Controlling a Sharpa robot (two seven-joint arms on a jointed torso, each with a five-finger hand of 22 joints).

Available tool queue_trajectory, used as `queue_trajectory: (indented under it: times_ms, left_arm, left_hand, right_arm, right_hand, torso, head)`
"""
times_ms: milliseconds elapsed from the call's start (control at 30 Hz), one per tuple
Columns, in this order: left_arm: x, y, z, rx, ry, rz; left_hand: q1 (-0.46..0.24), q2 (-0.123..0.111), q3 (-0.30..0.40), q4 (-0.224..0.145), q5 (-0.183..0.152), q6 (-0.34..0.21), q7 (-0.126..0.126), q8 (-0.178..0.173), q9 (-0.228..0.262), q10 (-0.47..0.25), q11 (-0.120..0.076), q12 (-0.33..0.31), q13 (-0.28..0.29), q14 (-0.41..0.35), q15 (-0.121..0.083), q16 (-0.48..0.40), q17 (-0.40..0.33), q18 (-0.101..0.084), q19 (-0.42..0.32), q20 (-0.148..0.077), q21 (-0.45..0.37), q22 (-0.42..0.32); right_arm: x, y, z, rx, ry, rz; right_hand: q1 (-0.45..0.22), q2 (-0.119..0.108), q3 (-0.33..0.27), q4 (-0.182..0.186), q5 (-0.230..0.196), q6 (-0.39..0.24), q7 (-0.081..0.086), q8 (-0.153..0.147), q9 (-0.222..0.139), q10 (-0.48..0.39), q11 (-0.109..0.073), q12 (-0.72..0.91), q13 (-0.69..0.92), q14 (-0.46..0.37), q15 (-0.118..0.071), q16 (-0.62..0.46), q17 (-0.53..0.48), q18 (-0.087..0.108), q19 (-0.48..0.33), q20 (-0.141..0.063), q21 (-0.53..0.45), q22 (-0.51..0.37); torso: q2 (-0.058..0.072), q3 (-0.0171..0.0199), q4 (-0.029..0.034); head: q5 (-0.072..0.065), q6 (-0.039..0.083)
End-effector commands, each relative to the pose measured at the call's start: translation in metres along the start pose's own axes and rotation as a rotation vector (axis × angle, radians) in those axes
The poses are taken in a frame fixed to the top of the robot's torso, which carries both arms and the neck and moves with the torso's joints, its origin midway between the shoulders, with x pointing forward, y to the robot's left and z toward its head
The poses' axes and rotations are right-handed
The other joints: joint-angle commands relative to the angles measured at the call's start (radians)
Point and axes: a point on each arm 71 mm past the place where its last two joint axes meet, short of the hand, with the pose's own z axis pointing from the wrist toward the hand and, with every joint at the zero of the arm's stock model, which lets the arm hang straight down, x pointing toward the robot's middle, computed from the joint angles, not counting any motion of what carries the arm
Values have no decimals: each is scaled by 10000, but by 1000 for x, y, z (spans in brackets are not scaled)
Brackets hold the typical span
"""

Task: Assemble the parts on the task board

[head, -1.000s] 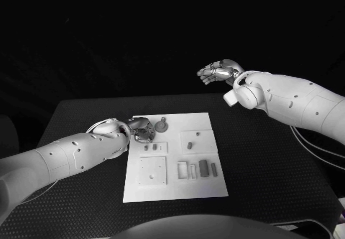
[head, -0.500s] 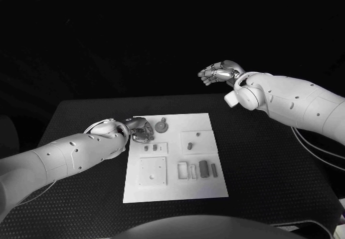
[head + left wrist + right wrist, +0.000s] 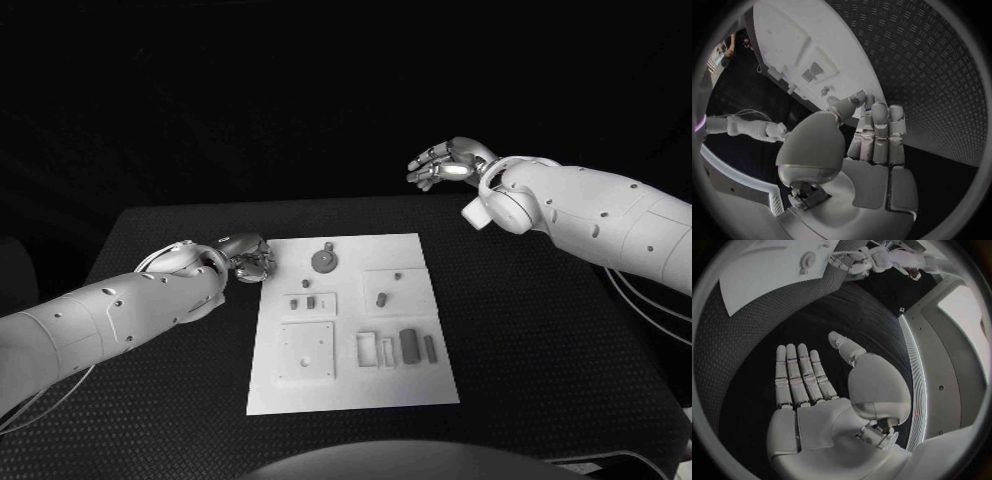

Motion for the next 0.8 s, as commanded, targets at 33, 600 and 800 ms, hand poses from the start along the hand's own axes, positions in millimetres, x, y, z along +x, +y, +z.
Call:
queue_trajectory:
  times_ms: [33,600,800]
  left_arm:
    - [-16,12,-4,-686,-603,-2879]
    - [-86,9,-34,-99,-1836,-9798]
    - [-84,-5,-37,211,-1649,-10338]
  left_hand:
    - [-203,-42,65,69,21,14,71,80,31,-104,16,-41,-8,-233,42,-298,-153,137,-179,-290,-175,86]
    - [-1536,-195,-634,97,-56,-622,-90,484,184,-690,222,-70,-31,-1441,958,-4263,-1707,-165,-1567,569,-2307,-695]
    - [-1589,-214,-774,72,-47,-766,-90,521,158,-1164,298,-64,-176,-1473,1133,-5135,-1834,-65,-1631,753,-2503,-681]
  right_arm:
    - [9,-3,-3,-22,997,-2031]
    - [56,-23,-21,-269,2232,-7626]
    - [77,-28,-28,-379,2655,-8569]
  right_hand:
    - [116,-7,241,-13,-129,272,66,115,24,408,-109,-104,8,355,-157,124,138,271,333,-30,136,100]
    - [135,-428,1031,112,-793,1374,-230,376,154,2047,-557,-980,157,1987,-896,529,966,423,1902,-464,909,635]
    - [208,-840,1284,351,-1131,1382,-271,281,160,2168,-535,-1364,161,2468,-1136,621,1327,423,2387,-681,1164,788]
  torso:
    - [-7,-5,14]
    - [-39,-22,54]
    - [-30,-29,22]
  head:
    - [21,108]
    - [20,418]
    - [113,496]
